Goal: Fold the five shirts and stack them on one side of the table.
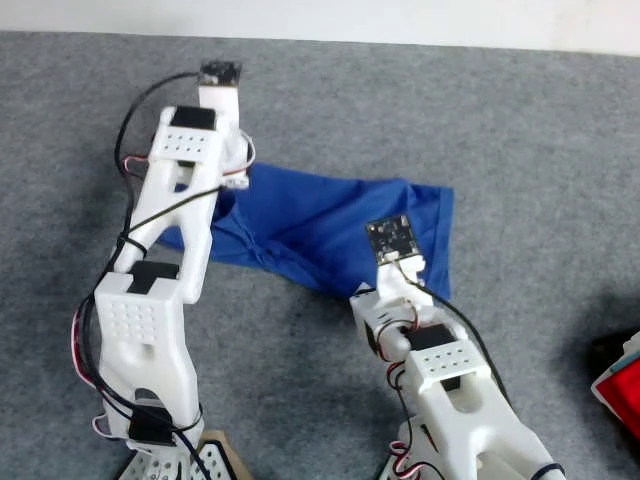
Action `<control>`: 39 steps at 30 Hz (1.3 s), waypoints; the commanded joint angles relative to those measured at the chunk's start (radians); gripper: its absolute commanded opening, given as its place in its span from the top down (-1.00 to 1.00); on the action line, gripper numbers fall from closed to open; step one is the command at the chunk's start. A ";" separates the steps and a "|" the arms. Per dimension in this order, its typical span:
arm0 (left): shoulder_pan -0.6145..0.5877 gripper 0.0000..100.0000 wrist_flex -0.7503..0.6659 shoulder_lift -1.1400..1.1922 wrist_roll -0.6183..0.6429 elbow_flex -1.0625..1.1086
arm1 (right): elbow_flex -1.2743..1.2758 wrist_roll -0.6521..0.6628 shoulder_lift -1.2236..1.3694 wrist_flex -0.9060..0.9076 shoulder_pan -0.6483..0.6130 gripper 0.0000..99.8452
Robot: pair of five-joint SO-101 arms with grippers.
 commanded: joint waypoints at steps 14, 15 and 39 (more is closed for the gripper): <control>-0.018 0.99 0.442 -0.173 0.011 -0.036 | -0.002 0.037 -0.019 -0.013 -0.005 0.99; -0.016 0.99 0.430 -0.173 -0.023 0.015 | -0.002 0.037 -0.019 -0.013 -0.005 0.99; 0.018 0.99 -0.038 -0.147 -0.048 0.300 | -0.002 0.038 -0.019 -0.013 -0.005 0.99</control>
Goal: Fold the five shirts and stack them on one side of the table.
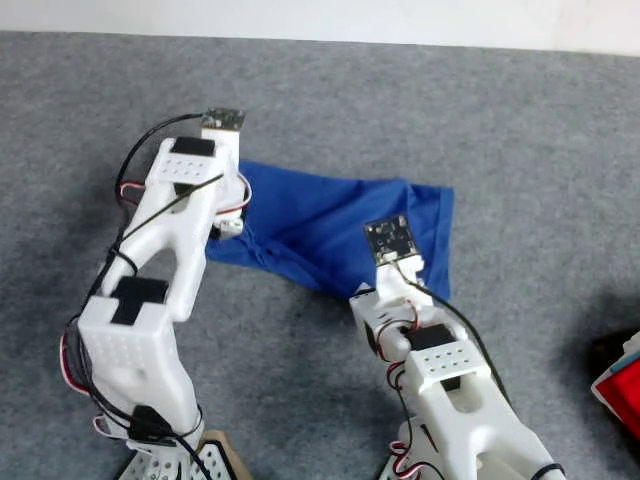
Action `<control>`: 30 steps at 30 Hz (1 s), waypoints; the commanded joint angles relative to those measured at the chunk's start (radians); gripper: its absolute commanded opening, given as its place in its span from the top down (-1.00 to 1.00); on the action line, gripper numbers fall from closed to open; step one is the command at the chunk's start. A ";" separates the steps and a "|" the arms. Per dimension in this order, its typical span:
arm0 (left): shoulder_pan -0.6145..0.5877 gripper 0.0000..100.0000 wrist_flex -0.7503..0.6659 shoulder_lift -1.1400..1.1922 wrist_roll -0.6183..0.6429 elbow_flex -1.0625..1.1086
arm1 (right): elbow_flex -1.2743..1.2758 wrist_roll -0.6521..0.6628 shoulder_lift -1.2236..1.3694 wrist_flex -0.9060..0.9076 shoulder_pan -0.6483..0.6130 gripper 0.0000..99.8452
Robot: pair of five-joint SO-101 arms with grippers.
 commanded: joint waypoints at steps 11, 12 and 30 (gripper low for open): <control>0.015 0.99 -0.009 0.182 0.091 -0.360 | -0.002 0.015 -0.018 -0.013 -0.005 0.99; 0.015 0.99 -0.012 0.183 0.091 -0.372 | -0.002 0.015 -0.018 -0.013 -0.005 0.99; 0.087 0.99 -0.140 0.285 0.092 -0.397 | -0.002 0.015 -0.015 -0.015 -0.007 0.99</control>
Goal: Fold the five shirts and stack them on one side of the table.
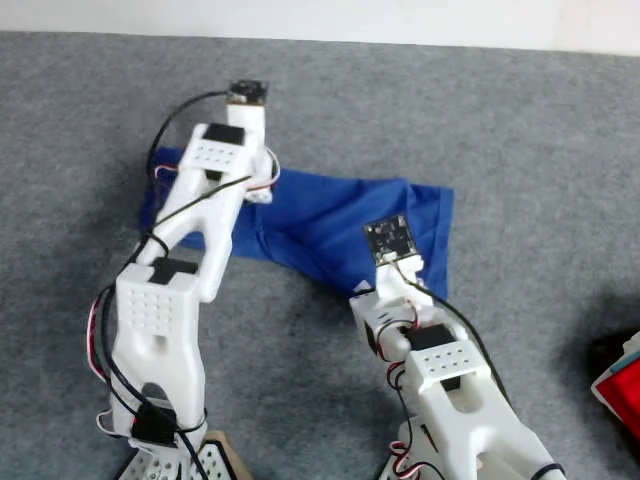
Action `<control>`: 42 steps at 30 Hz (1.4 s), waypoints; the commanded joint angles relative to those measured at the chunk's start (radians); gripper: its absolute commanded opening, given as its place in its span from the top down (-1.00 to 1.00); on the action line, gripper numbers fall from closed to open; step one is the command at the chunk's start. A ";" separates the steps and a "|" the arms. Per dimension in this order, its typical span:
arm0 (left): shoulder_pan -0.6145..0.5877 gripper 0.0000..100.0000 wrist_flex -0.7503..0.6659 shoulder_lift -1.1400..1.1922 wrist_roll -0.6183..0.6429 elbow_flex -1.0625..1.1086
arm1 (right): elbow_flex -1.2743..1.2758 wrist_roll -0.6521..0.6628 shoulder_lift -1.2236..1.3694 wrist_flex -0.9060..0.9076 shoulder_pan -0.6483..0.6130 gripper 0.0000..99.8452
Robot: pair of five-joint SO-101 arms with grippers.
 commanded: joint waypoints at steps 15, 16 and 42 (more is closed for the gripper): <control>-0.002 0.99 0.296 -0.249 0.006 -0.186 | -0.005 0.005 -0.022 -0.016 0.010 0.98; -0.002 0.99 0.319 -0.274 0.006 -0.183 | -0.010 0.003 -0.022 -0.015 0.027 0.97; -0.252 0.99 0.388 -0.294 0.000 -0.054 | -0.437 -0.379 -0.088 0.331 0.338 0.50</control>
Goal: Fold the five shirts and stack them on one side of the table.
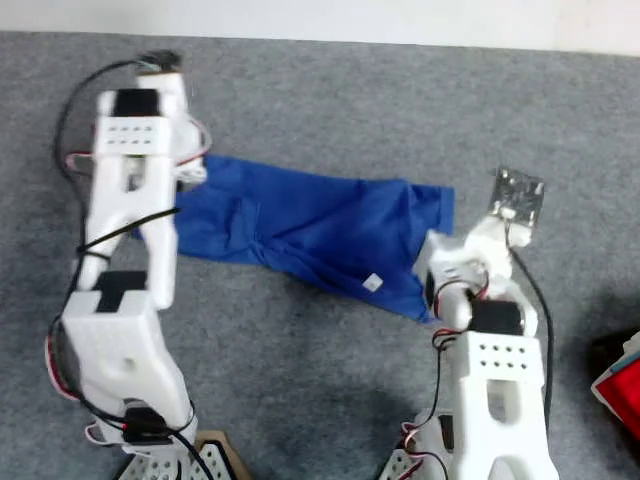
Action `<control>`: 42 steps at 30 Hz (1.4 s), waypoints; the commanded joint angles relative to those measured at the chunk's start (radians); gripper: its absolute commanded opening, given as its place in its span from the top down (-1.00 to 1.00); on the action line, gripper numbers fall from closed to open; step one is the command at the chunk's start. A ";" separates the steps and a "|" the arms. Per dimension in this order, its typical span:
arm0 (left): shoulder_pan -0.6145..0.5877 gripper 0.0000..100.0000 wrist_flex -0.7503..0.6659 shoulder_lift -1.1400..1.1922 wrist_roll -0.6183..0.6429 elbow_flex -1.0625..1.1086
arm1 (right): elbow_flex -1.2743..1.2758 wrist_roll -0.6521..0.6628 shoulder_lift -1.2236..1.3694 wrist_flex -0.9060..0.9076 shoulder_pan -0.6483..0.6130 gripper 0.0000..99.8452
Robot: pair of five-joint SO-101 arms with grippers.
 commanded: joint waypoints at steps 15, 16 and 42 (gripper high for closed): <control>-0.047 0.99 -0.471 -0.070 0.008 0.400 | -0.104 -0.051 0.470 -0.414 -0.045 0.72; -0.047 0.99 -0.493 -0.070 0.008 0.414 | -0.105 -0.044 0.492 -0.427 -0.053 0.77; -0.041 0.99 -0.526 0.036 0.008 0.349 | -0.269 0.137 0.816 -0.507 -0.010 0.99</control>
